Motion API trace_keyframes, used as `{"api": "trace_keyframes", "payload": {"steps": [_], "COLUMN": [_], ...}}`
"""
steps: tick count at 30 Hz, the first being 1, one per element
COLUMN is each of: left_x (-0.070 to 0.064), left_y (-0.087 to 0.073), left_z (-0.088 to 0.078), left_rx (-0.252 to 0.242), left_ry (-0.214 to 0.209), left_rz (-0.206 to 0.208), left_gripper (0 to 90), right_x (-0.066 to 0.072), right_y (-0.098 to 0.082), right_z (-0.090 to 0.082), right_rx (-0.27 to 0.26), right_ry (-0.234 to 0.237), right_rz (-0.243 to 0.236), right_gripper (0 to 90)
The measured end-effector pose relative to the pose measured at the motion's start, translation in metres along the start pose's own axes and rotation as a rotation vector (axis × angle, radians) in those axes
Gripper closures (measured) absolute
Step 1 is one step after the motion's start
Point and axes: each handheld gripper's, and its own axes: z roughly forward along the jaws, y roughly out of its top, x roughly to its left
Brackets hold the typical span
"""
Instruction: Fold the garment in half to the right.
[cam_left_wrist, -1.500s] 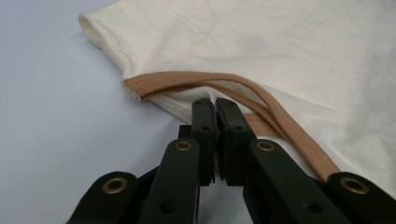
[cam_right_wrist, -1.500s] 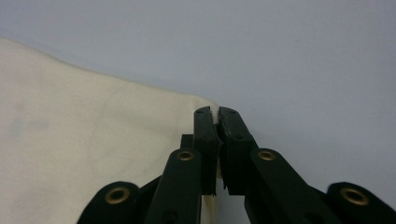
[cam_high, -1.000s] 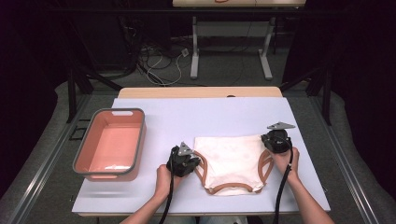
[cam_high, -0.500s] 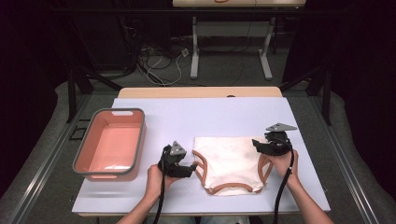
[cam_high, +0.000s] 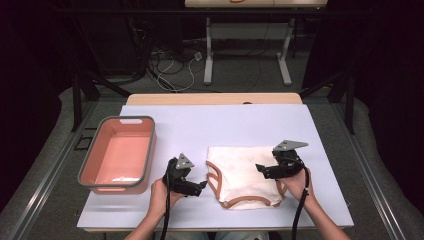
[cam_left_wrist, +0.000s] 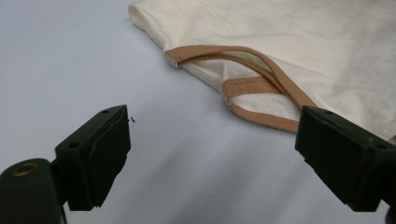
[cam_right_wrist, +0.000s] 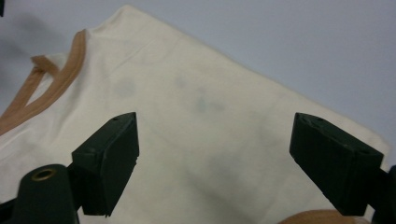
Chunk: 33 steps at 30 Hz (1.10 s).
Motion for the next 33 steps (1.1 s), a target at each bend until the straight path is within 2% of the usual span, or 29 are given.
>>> {"api": "trace_keyframes", "payload": {"steps": [6, 8, 14, 18, 19, 28, 31, 33], "left_x": [0.000, 0.002, 0.008, 0.007, 0.007, 0.011, 0.011, 0.012], "left_y": [-0.001, -0.003, -0.008, -0.008, -0.008, -0.008, -0.008, -0.008], "left_z": [-0.004, -0.005, -0.010, -0.009, -0.009, -0.008, -0.010, -0.009], "left_rx": [0.001, -0.003, -0.034, -0.023, -0.027, -0.026, -0.041, -0.032], "left_ry": [0.017, 0.021, 0.056, 0.056, 0.058, 0.075, 0.085, 0.083], "left_rz": [-0.006, -0.021, -0.029, -0.022, -0.022, -0.021, -0.022, -0.019], "left_gripper": [2.8, 0.0, 0.0, 0.0, 0.0, 0.0, 0.0, 0.0], "right_x": [0.017, 0.024, 0.042, 0.053, 0.056, 0.077, 0.084, 0.087], "right_y": [0.000, 0.000, 0.000, -0.001, -0.002, -0.003, -0.004, -0.003], "right_z": [0.001, 0.001, 0.004, 0.005, 0.006, 0.007, 0.008, 0.008], "right_rx": [0.036, 0.031, 0.059, 0.083, 0.070, 0.128, 0.133, 0.128], "right_ry": [0.062, 0.082, 0.118, 0.141, 0.146, 0.184, 0.197, 0.204], "right_rz": [-0.037, -0.048, -0.086, -0.104, -0.106, -0.189, -0.194, -0.207], "right_gripper": [14.8, 14.4, 11.8, 9.3, 8.7, 7.0, 7.0, 6.7]}}
